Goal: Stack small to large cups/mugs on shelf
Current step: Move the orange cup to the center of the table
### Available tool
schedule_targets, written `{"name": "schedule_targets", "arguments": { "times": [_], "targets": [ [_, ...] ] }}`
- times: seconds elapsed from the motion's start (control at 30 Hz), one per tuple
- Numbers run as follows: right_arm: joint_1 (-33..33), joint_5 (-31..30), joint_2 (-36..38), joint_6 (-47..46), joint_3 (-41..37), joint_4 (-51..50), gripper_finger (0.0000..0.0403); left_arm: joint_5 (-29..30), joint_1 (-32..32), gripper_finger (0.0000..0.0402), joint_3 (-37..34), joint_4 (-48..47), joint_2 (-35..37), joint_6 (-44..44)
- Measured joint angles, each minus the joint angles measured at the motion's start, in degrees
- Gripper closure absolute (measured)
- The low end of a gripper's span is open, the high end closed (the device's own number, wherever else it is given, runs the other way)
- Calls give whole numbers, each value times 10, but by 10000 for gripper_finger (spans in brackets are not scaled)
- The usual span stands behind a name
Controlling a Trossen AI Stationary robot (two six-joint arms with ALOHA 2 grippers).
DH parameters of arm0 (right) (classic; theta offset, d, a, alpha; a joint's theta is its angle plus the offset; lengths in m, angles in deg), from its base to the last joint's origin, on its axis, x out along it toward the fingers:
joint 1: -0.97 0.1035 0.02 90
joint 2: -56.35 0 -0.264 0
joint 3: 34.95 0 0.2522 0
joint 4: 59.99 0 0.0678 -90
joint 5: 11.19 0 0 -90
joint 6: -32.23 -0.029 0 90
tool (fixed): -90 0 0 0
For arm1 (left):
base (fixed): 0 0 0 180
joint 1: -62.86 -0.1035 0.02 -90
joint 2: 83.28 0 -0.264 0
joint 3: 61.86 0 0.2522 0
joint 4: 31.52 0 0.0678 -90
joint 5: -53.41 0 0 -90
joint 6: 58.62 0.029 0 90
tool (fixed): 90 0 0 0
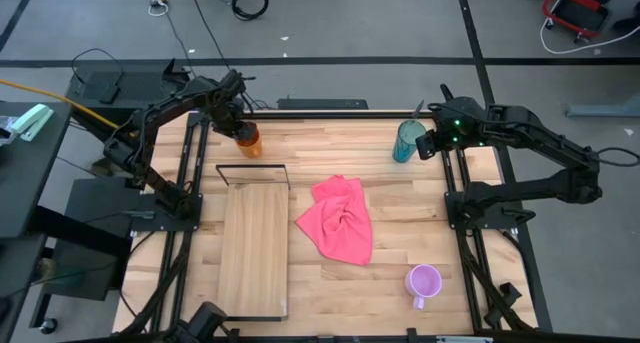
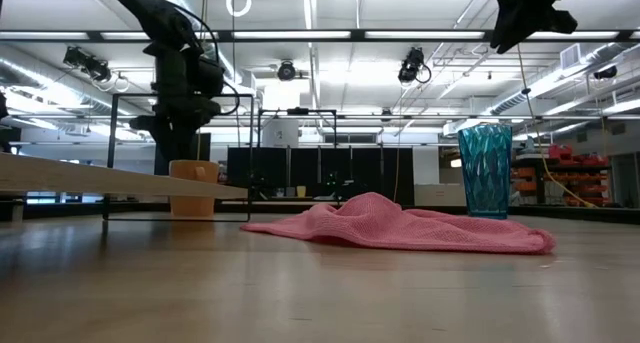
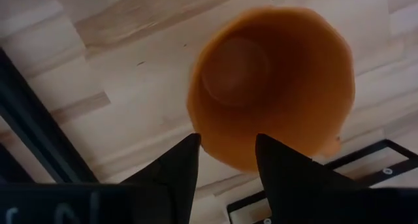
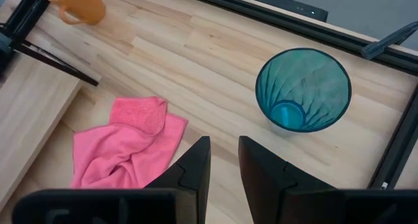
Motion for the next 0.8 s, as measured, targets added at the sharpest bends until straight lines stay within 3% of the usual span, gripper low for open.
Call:
{"name": "schedule_targets", "arguments": {
  "times": [0.53, 0.8],
  "targets": [
    [0, 0, 0, 12, 0, 0, 315, 28, -3, 240, -1, 14, -16, -31],
    [0, 0, 0, 12, 0, 0, 315, 33, -2, 263, -1, 15, -36, -31]
  ]
}}
